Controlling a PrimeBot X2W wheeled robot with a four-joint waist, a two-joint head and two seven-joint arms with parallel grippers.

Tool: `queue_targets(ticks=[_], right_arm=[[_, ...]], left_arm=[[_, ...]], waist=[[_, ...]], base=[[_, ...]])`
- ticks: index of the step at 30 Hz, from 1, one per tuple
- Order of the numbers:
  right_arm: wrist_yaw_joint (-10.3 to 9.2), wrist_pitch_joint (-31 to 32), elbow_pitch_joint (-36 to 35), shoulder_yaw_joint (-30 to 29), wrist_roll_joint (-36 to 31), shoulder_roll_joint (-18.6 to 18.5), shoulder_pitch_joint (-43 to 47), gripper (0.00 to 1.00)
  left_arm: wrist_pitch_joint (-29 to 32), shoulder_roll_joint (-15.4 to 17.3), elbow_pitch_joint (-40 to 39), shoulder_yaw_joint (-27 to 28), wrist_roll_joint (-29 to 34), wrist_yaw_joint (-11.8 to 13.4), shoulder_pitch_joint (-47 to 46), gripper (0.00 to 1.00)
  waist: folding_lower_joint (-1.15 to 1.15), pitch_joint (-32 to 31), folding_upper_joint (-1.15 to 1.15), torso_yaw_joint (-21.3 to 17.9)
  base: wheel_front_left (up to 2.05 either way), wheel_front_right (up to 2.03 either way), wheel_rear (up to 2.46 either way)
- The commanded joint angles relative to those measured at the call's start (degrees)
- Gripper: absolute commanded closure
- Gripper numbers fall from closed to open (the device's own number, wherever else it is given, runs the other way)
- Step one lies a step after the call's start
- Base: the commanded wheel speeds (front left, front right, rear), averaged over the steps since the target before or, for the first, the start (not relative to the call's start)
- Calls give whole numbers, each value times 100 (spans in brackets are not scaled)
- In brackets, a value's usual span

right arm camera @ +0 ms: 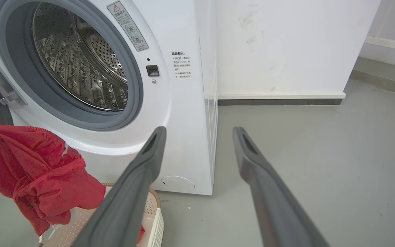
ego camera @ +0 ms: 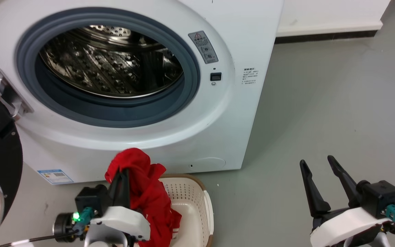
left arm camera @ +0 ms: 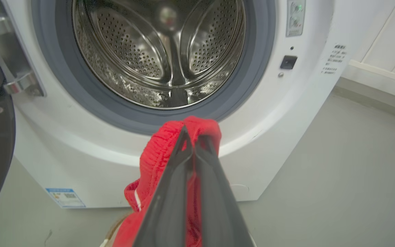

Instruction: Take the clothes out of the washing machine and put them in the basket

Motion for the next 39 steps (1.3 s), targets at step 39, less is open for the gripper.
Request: queue_targets(ticks=[39], right_arm=[[-4,-547,297,532,182,11,-1560,0]], left_arm=[[-532,-179,4766,579,-84,-188,-2805,100]], waist=[[0,3302,0,-628]], base=[[0,0,0]])
